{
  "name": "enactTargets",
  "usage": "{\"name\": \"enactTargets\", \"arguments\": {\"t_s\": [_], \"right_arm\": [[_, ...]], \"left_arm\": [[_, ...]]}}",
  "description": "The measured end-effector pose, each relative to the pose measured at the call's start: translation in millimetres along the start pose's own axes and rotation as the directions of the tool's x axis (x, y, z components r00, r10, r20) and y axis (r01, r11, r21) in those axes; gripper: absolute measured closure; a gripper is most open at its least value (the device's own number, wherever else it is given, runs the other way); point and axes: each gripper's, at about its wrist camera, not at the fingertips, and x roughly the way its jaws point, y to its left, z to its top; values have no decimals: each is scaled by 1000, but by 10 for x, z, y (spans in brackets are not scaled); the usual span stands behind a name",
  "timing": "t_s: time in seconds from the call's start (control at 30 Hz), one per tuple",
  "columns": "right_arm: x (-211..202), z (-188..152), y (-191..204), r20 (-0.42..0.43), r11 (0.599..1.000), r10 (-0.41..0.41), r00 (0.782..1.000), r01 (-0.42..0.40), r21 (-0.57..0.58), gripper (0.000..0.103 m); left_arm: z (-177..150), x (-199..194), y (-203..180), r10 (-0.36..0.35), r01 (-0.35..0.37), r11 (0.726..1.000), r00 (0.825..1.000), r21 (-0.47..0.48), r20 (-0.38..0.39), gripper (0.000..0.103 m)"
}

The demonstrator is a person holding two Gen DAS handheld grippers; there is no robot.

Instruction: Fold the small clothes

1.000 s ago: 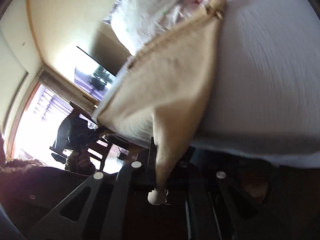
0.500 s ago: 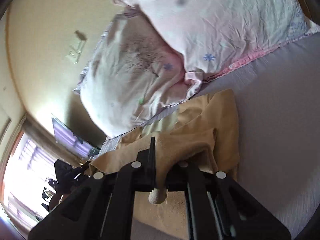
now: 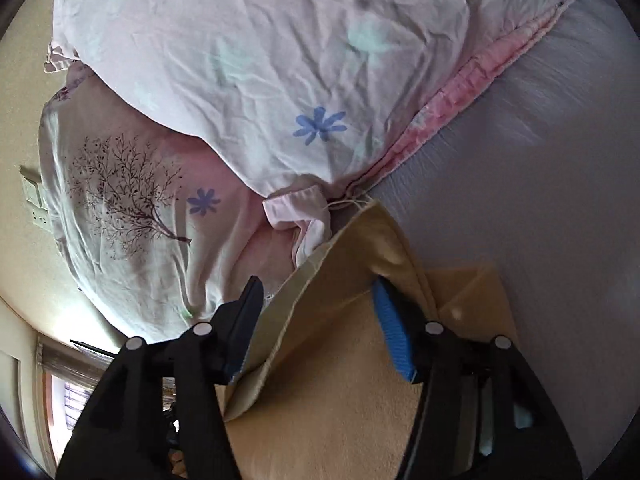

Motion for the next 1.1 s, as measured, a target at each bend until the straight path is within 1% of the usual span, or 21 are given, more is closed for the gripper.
{"name": "enactTargets", "arguments": {"t_s": [0.03, 0.07, 0.13, 0.17, 0.2, 0.27, 0.33, 0.37, 0.47, 0.5, 0.6, 0.63, 0.7, 0.73, 0.77, 0.8, 0.83, 0.87, 0.93, 1.03, 1.1], "right_arm": [[21, 18, 53, 11, 999, -31, 999, 31, -23, 43], [20, 16, 86, 18, 997, -57, 998, 58, -42, 43], [-19, -20, 159, 34, 990, -106, 994, 109, -86, 43], [-86, -59, 189, 51, 988, -113, 992, 118, -101, 42], [-169, -103, 214, 60, 987, -107, 992, 113, -113, 40], [-381, -236, 289, 75, 984, -69, 995, 80, -156, 31], [-624, -401, 337, 97, 976, -9, 995, 30, -217, 22], [-737, -486, 342, 111, 968, 17, 994, 11, -251, 19], [-945, -684, 343, 161, 942, 76, 984, -18, -334, 16], [-948, -711, 331, 171, 942, 92, 981, -30, -333, 16], [-918, -720, 243, 164, 953, 132, 978, -80, -294, 16], [-915, -712, 226, 161, 955, 134, 978, -84, -285, 16], [-937, -720, 206, 167, 954, 137, 976, -85, -288, 16], [-978, -721, 177, 172, 953, 146, 974, -92, -288, 16], [-1012, -721, 148, 175, 954, 154, 972, -101, -282, 15], [-1014, -715, 122, 176, 957, 164, 971, -113, -269, 15], [-1004, -706, 102, 174, 959, 171, 970, -123, -256, 15], [-1026, -712, 89, 171, 960, 176, 969, -130, -249, 15], [-1045, -710, 68, 174, 960, 186, 967, -141, -242, 15], [-1130, -707, 85, 201, 955, 213, 956, -160, -250, 15], [-1188, -703, 94, 220, 954, 220, 950, -162, -253, 15]], "left_arm": [[8, -34, 9, -1, 1, 1000, 1000, -10, 12, 90], [19, -116, 19, 7, -7, 1000, 999, -13, 39, 74], [40, -327, -11, 26, -25, 1000, 992, -7, 121, 22], [42, -443, -42, 44, -46, 999, 988, 5, 150, 20], [37, -515, -72, 55, -59, 998, 987, 24, 150, 20], [-26, -594, -177, 109, -119, 987, 989, 105, 97, 20], [-177, -650, -226, 190, -195, 960, 981, 199, 45, 20], [-260, -654, -235, 214, -212, 949, 977, 234, 17, 20], [-464, -589, -179, 269, -242, 930, 961, 276, -65, 24], [-522, -546, -151, 289, -253, 925, 953, 284, -91, 26], [-714, -387, -151, 304, -254, 922, 942, 291, -144, 31], [-759, -347, -150, 318, -262, 918, 935, 299, -155, 31], [-840, -332, -194, 350, -292, 895, 928, 337, -125, 32], [-858, -320, -223, 355, -301, 892, 928, 337, -110, 37], [-860, -327, -195, 359, -314, 897, 928, 311, -100, 45], [-841, -301, -127, 352, -311, 914, 927, 261, -127, 75], [-816, -268, -51, 321, -287, 936, 934, 205, -158, 80], [-802, -277, -26, 304, -277, 945, 941, 174, -151, 82], [-801, -287, -122, 292, -264, 946, 946, 189, -140, 84], [-818, -253, -466, 187, -161, 969, 974, 185, -131, 84], [-873, -149, -824, 124, -91, 969, 984, 228, -131, 85]]}}
